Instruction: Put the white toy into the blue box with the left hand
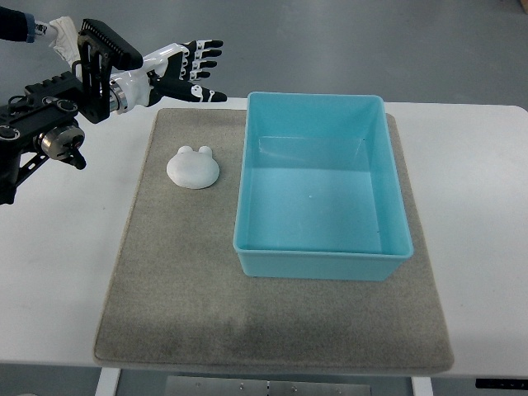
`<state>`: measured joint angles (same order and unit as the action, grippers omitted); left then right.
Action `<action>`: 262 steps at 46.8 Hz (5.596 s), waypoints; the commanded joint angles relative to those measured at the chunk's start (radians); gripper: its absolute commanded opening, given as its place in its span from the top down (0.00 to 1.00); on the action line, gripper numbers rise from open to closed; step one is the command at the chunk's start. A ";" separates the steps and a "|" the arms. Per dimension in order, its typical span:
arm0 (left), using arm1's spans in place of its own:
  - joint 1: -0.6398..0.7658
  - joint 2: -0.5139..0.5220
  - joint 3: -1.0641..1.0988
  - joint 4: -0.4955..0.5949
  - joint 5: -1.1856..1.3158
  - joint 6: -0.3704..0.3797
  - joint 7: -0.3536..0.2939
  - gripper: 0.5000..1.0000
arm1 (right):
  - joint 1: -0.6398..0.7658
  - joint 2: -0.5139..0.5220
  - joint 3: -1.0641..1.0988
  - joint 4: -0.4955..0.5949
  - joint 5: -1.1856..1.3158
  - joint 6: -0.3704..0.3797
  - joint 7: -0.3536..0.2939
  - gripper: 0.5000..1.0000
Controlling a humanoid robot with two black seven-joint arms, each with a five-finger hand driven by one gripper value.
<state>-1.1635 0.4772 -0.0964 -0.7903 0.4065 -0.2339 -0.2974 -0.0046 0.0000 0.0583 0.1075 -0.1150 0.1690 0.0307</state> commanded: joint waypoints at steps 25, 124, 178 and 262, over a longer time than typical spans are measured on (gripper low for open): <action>-0.140 0.152 0.248 -0.227 0.285 0.042 -0.002 0.02 | 0.000 0.000 0.000 0.000 0.000 0.001 0.000 0.13; -0.148 0.147 0.294 -0.190 0.759 0.082 -0.088 1.00 | 0.000 0.000 0.000 0.000 0.000 0.000 0.000 0.13; -0.258 0.003 0.204 -0.245 0.741 0.301 -0.094 1.00 | 0.000 0.000 0.000 0.000 0.000 0.000 0.000 0.13; -0.099 -0.144 0.058 -0.098 0.729 0.360 -0.094 0.02 | 0.000 0.000 0.000 0.000 0.000 0.001 0.000 0.13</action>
<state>-1.2609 0.3318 -0.0373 -0.9188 1.1345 0.1211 -0.3920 -0.0046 0.0000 0.0583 0.1074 -0.1150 0.1689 0.0306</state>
